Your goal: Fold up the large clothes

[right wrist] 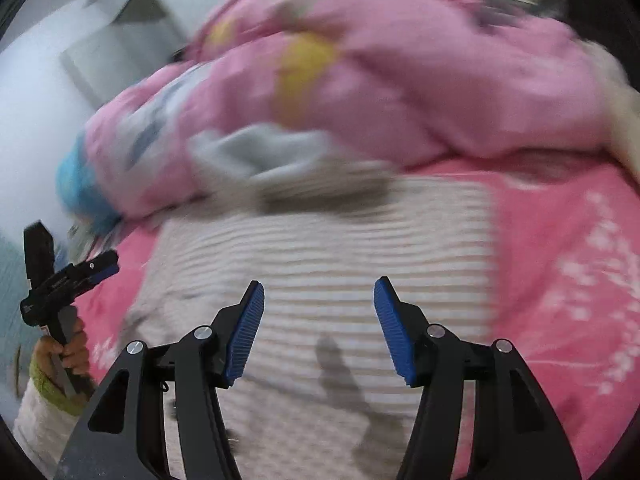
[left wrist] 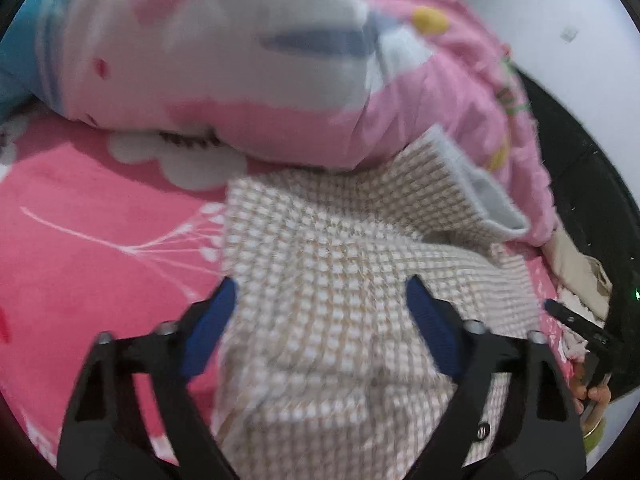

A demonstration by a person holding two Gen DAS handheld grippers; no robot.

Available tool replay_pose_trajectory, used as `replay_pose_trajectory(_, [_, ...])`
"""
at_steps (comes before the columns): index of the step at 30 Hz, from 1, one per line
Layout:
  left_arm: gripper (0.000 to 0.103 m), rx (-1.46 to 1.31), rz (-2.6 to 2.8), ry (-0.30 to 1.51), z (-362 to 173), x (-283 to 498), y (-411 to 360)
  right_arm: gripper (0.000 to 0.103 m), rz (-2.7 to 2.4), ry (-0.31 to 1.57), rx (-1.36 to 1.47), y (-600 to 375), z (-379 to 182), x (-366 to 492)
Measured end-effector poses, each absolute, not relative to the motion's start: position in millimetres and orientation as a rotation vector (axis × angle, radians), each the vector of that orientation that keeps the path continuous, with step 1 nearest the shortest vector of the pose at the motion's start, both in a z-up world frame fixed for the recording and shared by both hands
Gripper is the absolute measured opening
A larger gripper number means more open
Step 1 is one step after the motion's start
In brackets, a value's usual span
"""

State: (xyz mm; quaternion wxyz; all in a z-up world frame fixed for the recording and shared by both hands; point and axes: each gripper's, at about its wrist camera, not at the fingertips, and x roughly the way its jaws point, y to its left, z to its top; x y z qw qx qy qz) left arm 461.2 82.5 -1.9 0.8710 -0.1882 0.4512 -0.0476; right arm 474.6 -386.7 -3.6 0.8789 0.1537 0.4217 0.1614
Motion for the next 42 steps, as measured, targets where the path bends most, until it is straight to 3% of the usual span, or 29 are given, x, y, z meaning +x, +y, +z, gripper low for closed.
replay_pose_trajectory(2, [0.056, -0.423, -0.093, 1.019, -20, 482, 78, 0.056, 0.314, 0.879, 0.365, -404, -14, 477])
replay_pose_trajectory(5, [0.041, -0.424, -0.038, 1.102, -43, 504, 74, 0.056, 0.300, 0.879, 0.398, -419, -30, 481])
replay_pose_trajectory(8, [0.038, -0.403, -0.018, 1.091, -45, 511, 68, 0.056, 0.308, 0.886, 0.400, -422, -41, 483])
replay_pose_trajectory(9, [0.033, -0.398, -0.020, 1.087, -45, 512, 65, 0.056, 0.311, 0.887, 0.398, -422, -43, 485])
replay_pose_trajectory(10, [0.021, -0.395, -0.032, 1.087, -45, 512, 61, 0.056, 0.313, 0.885, 0.400, -422, -44, 484])
replay_pose_trajectory(13, [0.007, -0.297, -0.038, 1.049, -35, 506, 41, 0.056, 0.317, 0.879, 0.403, -423, -49, 482])
replay_pose_trajectory(20, [0.006, -0.168, -0.056, 0.821, 28, 469, 28, 0.056, 0.295, 0.848, 0.318, -420, -35, 473])
replay_pose_trajectory(26, [0.008, -0.161, 0.013, 0.975, -27, 477, 50, 0.056, 0.247, 0.873, 0.256, -413, -43, 476])
replay_pose_trajectory(30, [0.013, -0.221, 0.014, 0.933, -24, 468, 59, 0.056, 0.226, 0.837, 0.198, -405, -27, 475])
replay_pose_trajectory(34, [0.024, -0.198, -0.011, 0.818, 7, 456, 53, 0.056, 0.277, 0.770, 0.127, -380, -4, 472])
replay_pose_trajectory(37, [0.029, -0.136, -0.082, 0.830, 12, 455, 28, 0.056, 0.304, 0.791, 0.053, -354, -13, 476])
replay_pose_trajectory(40, [0.052, -0.027, -0.085, 0.944, -18, 456, -2, 0.056, 0.255, 0.920, -0.104, -327, -58, 492])
replay_pose_trajectory(42, [0.056, 0.040, -0.062, 1.023, -46, 461, -10, 0.059, 0.241, 0.915, -0.161, -319, -69, 492])
